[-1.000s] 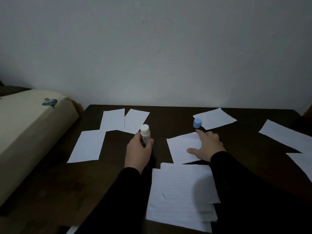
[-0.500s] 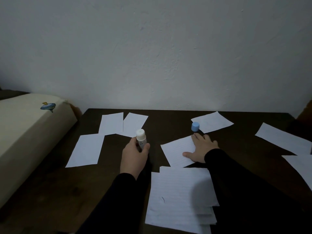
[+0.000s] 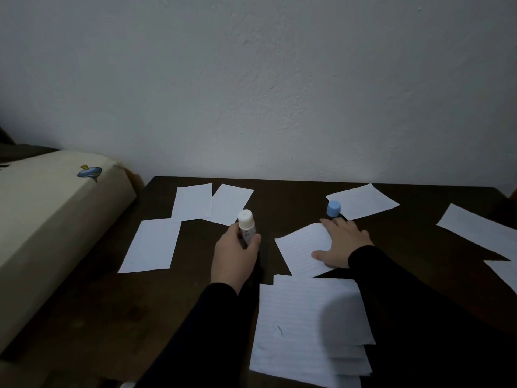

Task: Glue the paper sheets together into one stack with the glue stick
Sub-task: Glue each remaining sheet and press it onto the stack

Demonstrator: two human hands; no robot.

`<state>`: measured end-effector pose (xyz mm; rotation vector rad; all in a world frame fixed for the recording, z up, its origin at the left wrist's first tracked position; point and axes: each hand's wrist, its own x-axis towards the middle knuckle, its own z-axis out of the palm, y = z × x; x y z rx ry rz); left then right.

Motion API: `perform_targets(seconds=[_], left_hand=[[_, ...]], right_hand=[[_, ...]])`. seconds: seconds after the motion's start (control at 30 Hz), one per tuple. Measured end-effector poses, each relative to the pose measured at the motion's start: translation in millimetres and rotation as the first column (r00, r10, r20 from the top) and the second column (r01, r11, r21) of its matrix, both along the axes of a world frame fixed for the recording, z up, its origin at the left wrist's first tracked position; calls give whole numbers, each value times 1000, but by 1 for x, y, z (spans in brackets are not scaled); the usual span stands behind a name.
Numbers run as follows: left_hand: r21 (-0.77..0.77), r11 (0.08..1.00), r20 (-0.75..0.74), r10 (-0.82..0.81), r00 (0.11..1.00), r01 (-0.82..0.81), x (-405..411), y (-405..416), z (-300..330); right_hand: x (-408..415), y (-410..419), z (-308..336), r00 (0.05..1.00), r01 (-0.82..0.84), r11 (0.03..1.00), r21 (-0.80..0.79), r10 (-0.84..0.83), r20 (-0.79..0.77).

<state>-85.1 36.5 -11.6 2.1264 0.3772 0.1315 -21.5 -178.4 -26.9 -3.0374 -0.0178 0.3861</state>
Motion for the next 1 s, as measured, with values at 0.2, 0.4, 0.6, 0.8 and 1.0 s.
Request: perform_targets(seconds=[0.2, 0.4, 0.6, 0.8, 1.0], left_hand=[[9, 1000, -4, 9, 1000, -9, -1, 7, 2], [0, 1000, 22, 2, 1000, -2, -6, 10, 4], [-53, 999, 65, -2, 998, 6, -13, 16, 12], [-90, 996, 56, 16, 998, -10, -21, 17, 16], [-77, 997, 51, 29, 998, -25, -29, 15, 16]], right_hand=[[-2, 5, 11, 997, 45, 985, 164, -55, 60], [-13, 2, 40, 979, 32, 817, 576, -141, 145], [-44, 0, 64, 993, 112, 540, 834, -79, -83], [-76, 0, 47, 958, 234, 736, 636, -62, -281], [-105, 5, 9, 998, 28, 996, 81, -33, 61]])
